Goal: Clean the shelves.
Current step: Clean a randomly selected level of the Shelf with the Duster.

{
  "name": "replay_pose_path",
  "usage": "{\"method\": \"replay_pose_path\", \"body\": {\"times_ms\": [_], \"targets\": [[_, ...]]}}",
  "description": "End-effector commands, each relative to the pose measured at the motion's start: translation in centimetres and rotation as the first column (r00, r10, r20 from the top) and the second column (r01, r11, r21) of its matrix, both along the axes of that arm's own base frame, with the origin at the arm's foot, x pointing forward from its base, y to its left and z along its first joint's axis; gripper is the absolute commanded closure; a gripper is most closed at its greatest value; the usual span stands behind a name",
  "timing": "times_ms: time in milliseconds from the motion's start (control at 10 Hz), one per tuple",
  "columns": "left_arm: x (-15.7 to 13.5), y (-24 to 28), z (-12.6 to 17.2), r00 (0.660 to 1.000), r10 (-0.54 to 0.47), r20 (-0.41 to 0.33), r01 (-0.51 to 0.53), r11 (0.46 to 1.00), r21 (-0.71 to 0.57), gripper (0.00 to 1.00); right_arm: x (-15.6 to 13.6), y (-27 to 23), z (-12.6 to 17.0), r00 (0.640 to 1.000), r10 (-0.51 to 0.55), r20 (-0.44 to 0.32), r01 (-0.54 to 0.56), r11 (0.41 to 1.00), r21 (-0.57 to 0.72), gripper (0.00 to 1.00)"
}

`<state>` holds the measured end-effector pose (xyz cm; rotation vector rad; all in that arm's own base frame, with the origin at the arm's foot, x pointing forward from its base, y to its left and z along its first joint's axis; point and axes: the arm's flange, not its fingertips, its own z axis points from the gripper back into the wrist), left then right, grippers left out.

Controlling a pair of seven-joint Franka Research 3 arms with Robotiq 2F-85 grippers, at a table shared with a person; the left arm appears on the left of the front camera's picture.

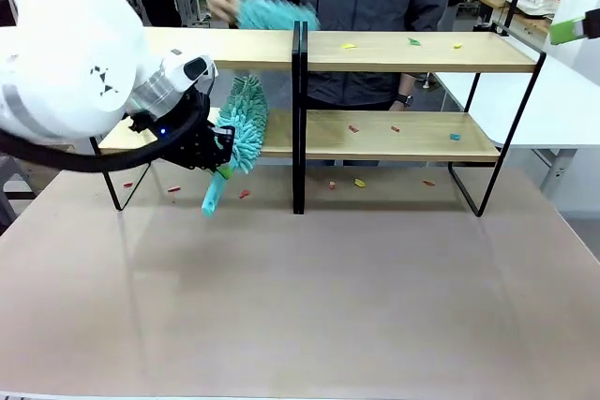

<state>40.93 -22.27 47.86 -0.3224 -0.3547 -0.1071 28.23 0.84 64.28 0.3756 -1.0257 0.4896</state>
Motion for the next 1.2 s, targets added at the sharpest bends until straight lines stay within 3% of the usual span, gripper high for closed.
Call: {"method": "replay_pose_path", "body": {"times_ms": [0, 400, 600, 800, 1000, 1100], "targets": [[1.2, -0.4, 1.6, 0.999, 0.039, -0.035, -0.038, 0.999, 0.030, 0.88, 0.0, -0.1, -0.1, 1.000, 0.005, 0.001, -0.005, 1.000, -0.002, 0.00], [1.2, 0.8, 2.4, 0.979, 0.163, -0.121, -0.151, 0.983, 0.107, 0.88, 0.0, -0.1, -0.1, 1.000, 0.005, 0.001, -0.005, 1.000, -0.002, 0.00], [0.8, 2.1, 2.5, 0.961, 0.262, -0.085, -0.245, 0.954, 0.174, 0.88, 0.0, -0.1, -0.1, 1.000, 0.005, 0.001, -0.005, 1.000, -0.002, 0.00], [0.3, 3.4, 2.5, 0.923, 0.377, -0.080, -0.342, 0.898, 0.278, 0.88, 0.0, -0.1, -0.1, 1.000, 0.005, 0.001, -0.005, 1.000, -0.002, 0.00], [-1.2, 4.8, 2.7, 0.871, 0.466, -0.156, -0.391, 0.850, 0.352, 0.88, 0.0, -0.1, -0.1, 1.000, 0.005, 0.001, -0.005, 1.000, -0.002, 0.00], [-1.5, 5.8, 2.3, 0.829, 0.539, -0.152, -0.433, 0.788, 0.437, 0.88, 0.0, -0.1, -0.1, 1.000, 0.005, 0.001, -0.005, 1.000, -0.002, 0.00]]}}
